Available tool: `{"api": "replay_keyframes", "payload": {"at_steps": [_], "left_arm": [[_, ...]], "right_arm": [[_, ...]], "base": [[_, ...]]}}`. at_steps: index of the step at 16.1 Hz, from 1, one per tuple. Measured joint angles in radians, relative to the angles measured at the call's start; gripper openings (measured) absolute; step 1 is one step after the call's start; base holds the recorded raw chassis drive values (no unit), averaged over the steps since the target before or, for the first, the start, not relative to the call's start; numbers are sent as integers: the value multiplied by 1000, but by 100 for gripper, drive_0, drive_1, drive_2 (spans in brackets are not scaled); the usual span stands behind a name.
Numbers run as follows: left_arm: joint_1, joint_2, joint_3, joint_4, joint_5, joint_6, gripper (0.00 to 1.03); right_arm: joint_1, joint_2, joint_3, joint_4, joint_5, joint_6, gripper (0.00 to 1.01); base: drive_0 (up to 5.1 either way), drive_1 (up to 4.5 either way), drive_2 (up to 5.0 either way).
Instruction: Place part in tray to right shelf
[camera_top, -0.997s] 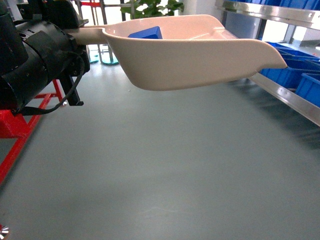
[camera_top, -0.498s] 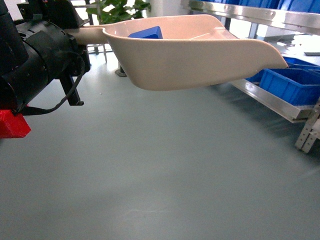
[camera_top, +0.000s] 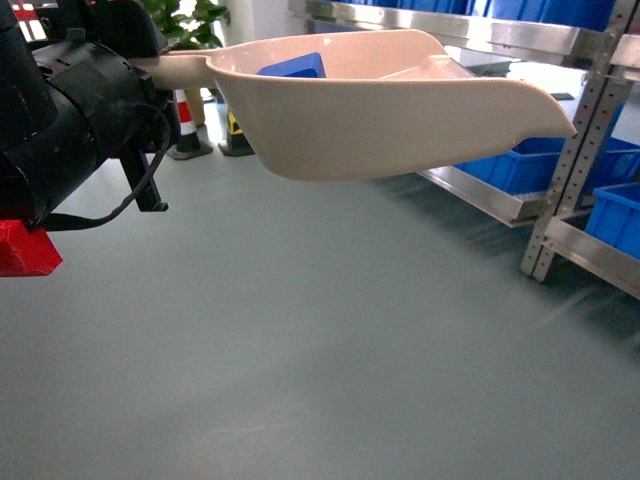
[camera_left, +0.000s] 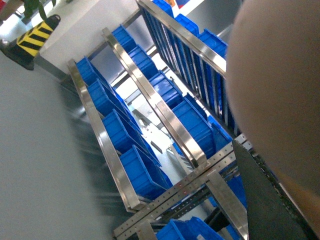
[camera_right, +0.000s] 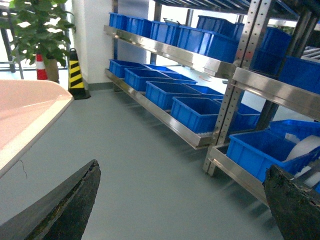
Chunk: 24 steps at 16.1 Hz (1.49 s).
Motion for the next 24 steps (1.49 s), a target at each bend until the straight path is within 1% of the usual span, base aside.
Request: {"api": "replay_keyframes", "payload": {"at_steps": [24], "left_arm": [[0, 0, 0, 0, 0, 0, 12]], "right_arm": [[0, 0, 0, 0, 0, 0, 98]], "base": [[-162, -162, -162]]}}
